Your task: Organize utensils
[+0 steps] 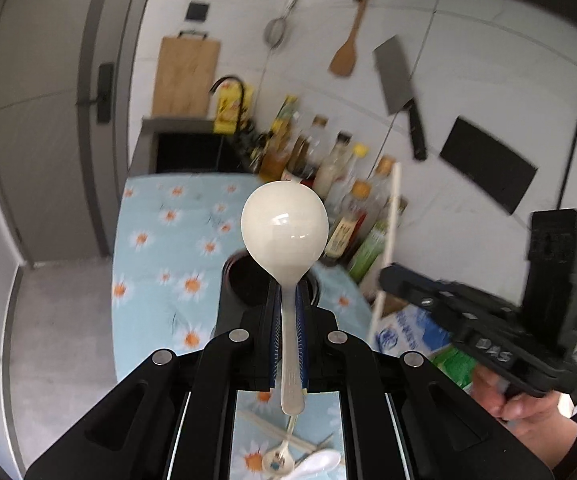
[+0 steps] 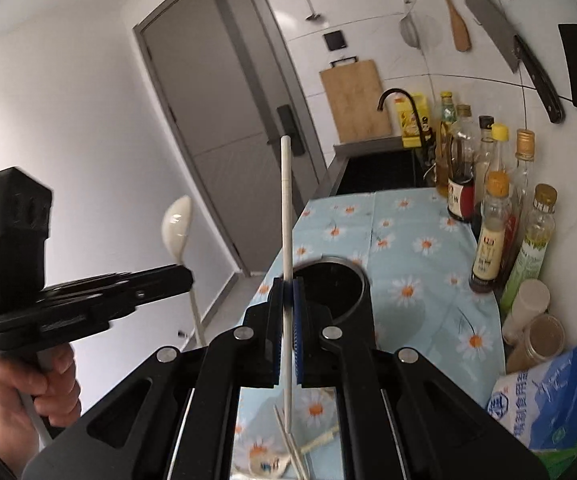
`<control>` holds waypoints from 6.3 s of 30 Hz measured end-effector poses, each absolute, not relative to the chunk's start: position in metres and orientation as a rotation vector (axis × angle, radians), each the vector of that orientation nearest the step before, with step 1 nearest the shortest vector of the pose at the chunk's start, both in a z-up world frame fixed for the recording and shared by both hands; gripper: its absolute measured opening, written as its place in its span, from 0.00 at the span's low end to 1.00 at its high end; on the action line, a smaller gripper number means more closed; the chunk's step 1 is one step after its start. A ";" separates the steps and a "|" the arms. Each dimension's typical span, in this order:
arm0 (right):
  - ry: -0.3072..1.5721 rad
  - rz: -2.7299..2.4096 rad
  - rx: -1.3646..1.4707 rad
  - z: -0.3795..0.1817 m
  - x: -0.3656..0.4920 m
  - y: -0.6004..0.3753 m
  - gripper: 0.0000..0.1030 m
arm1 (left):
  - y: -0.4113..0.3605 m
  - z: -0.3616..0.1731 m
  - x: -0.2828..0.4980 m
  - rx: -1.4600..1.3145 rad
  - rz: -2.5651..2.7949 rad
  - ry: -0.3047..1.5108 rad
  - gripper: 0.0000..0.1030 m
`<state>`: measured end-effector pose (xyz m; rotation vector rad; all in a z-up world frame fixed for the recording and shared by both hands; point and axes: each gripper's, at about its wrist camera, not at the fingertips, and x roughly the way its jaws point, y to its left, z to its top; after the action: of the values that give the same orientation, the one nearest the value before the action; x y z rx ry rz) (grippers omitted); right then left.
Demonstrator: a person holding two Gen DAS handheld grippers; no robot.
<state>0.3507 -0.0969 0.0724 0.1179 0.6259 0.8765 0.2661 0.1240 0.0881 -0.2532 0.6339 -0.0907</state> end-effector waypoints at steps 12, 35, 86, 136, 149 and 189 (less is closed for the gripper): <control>0.453 0.836 0.180 0.094 0.387 -0.089 0.05 | 0.113 0.119 0.303 -0.149 -0.156 0.455 0.06; 0.500 0.884 0.200 0.046 0.436 -0.062 0.06 | 0.128 0.050 0.367 -0.147 -0.126 0.522 0.07; 0.681 0.926 -0.166 0.045 0.382 -0.098 0.23 | 0.142 0.029 0.267 -0.301 0.027 0.669 0.16; 1.377 1.015 -1.132 -0.170 0.391 0.009 0.06 | 0.177 -0.113 0.141 -0.569 0.088 0.949 0.21; 1.303 0.997 -1.075 -0.151 0.373 -0.006 0.05 | 0.147 -0.105 0.170 -0.404 -0.086 1.047 0.21; 1.141 1.036 -0.362 -0.050 0.303 -0.123 0.05 | 0.116 -0.146 0.288 -0.351 -0.404 1.551 0.27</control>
<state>0.3030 -0.1228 -0.0498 -0.3616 1.1411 1.0355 0.2878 0.1163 -0.1456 -0.3511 1.5509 -0.4041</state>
